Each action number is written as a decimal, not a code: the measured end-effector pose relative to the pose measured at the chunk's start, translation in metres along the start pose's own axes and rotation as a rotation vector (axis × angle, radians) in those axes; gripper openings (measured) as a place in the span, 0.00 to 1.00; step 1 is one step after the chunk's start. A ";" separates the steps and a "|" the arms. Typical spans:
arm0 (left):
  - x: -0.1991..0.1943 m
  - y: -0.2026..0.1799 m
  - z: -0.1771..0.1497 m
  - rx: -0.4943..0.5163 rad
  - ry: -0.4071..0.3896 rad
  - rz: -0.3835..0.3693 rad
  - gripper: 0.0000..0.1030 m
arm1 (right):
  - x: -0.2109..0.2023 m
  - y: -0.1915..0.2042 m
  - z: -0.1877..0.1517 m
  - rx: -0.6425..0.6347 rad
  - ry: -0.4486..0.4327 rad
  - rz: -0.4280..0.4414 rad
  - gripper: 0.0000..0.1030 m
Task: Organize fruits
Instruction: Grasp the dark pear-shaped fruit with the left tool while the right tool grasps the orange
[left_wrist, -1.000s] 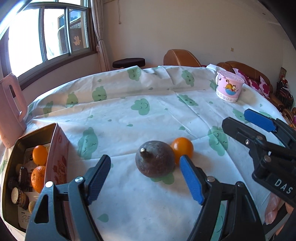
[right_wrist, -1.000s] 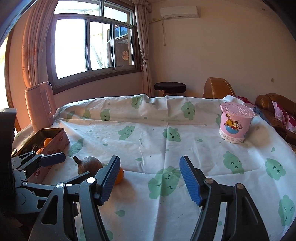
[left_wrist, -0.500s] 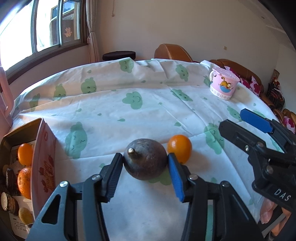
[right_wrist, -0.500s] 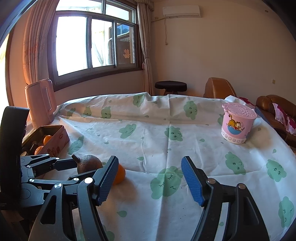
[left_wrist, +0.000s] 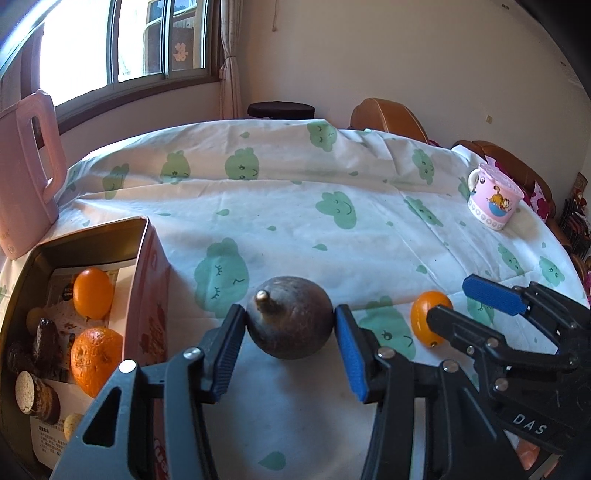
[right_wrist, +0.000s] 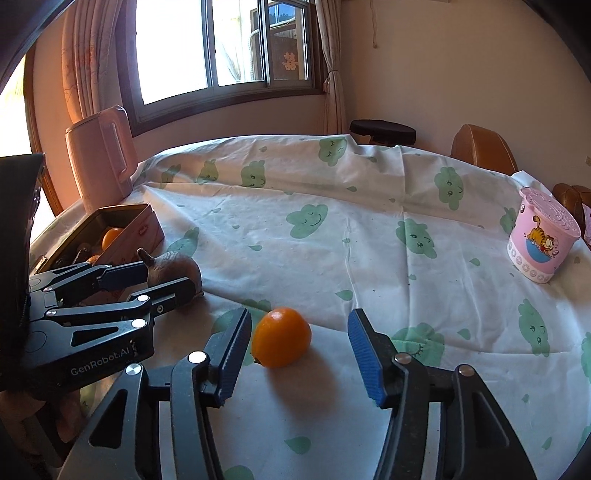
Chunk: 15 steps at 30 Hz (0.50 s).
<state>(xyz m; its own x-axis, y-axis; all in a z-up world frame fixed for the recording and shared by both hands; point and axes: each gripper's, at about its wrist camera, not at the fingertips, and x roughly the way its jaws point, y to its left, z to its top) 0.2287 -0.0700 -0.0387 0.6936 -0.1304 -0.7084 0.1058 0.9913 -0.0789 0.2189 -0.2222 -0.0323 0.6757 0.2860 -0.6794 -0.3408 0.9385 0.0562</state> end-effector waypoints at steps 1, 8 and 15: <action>0.000 0.000 0.000 0.001 -0.001 0.005 0.50 | 0.002 0.000 0.000 -0.002 0.013 0.011 0.51; 0.000 -0.001 0.000 0.002 0.000 0.006 0.50 | 0.018 0.007 -0.002 -0.037 0.091 0.059 0.38; -0.004 -0.004 0.000 0.019 -0.024 0.007 0.50 | 0.014 0.007 -0.002 -0.037 0.077 0.063 0.37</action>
<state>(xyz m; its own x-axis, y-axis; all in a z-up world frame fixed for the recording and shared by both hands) 0.2255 -0.0739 -0.0356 0.7115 -0.1240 -0.6917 0.1142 0.9916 -0.0603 0.2252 -0.2122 -0.0429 0.6006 0.3271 -0.7296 -0.4059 0.9109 0.0742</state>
